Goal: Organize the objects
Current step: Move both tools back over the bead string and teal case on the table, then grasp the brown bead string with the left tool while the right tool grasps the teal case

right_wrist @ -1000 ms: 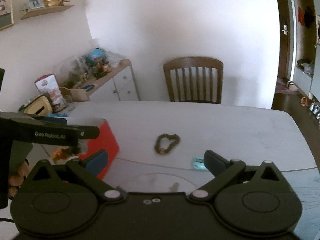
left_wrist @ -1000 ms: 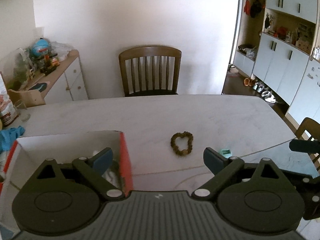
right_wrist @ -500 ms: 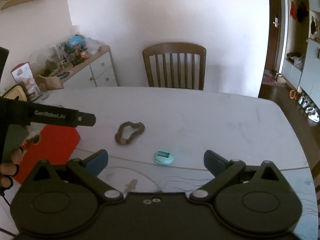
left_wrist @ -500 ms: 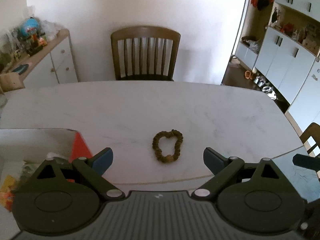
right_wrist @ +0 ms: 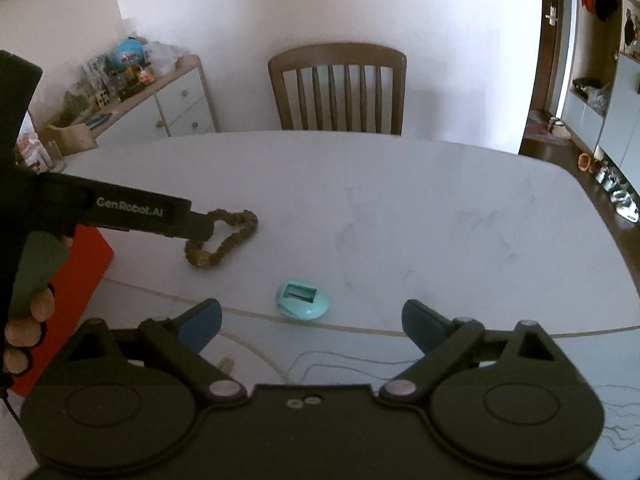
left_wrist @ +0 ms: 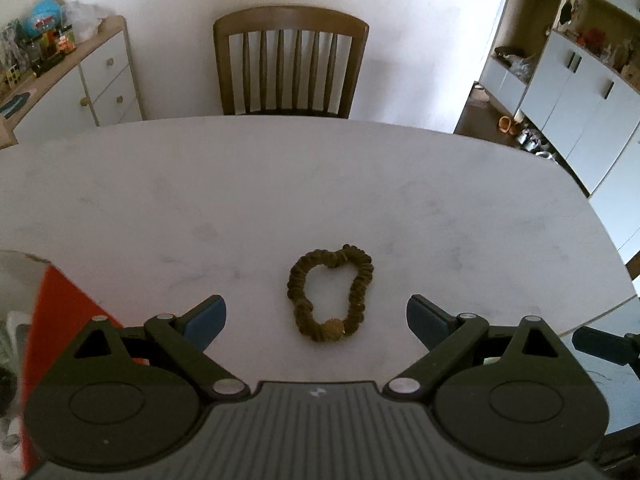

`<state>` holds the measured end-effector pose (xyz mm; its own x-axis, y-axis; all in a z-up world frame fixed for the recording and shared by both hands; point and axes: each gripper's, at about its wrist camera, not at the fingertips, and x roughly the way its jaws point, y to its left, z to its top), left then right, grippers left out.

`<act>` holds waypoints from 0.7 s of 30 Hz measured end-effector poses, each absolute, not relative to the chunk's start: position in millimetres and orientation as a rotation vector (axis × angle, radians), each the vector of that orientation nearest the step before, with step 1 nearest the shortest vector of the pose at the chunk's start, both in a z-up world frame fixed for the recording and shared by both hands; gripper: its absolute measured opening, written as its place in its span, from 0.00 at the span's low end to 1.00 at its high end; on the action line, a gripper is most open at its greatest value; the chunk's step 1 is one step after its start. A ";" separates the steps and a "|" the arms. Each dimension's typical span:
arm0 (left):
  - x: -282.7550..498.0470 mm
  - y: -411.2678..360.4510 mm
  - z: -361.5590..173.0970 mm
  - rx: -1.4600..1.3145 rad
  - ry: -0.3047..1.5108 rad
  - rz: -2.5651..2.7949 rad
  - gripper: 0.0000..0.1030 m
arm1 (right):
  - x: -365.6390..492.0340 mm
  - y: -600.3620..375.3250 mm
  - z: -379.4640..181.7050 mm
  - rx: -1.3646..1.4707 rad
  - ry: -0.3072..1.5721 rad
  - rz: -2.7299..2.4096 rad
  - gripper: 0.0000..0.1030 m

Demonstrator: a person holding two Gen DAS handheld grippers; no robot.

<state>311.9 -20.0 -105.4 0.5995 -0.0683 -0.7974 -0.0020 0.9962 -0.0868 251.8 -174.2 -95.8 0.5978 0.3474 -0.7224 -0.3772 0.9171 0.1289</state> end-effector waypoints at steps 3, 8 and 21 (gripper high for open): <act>319.2 -21.4 -112.9 -0.073 0.928 -0.033 0.95 | 261.5 -168.3 -103.6 -0.041 0.845 0.410 0.90; 325.3 -25.4 -123.8 -0.056 0.915 -0.046 0.95 | 272.6 -158.8 -113.6 -0.047 0.861 0.413 0.84; 332.8 -31.0 -142.5 -0.041 0.902 -0.057 0.91 | 282.7 -146.7 -129.0 -0.064 0.889 0.423 0.68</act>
<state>332.8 -31.0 -142.5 0.6187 -0.0665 -0.7828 0.0320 0.9977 -0.0594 282.7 -146.7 -129.0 0.5532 0.3316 -0.7642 -0.3844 0.9155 0.1191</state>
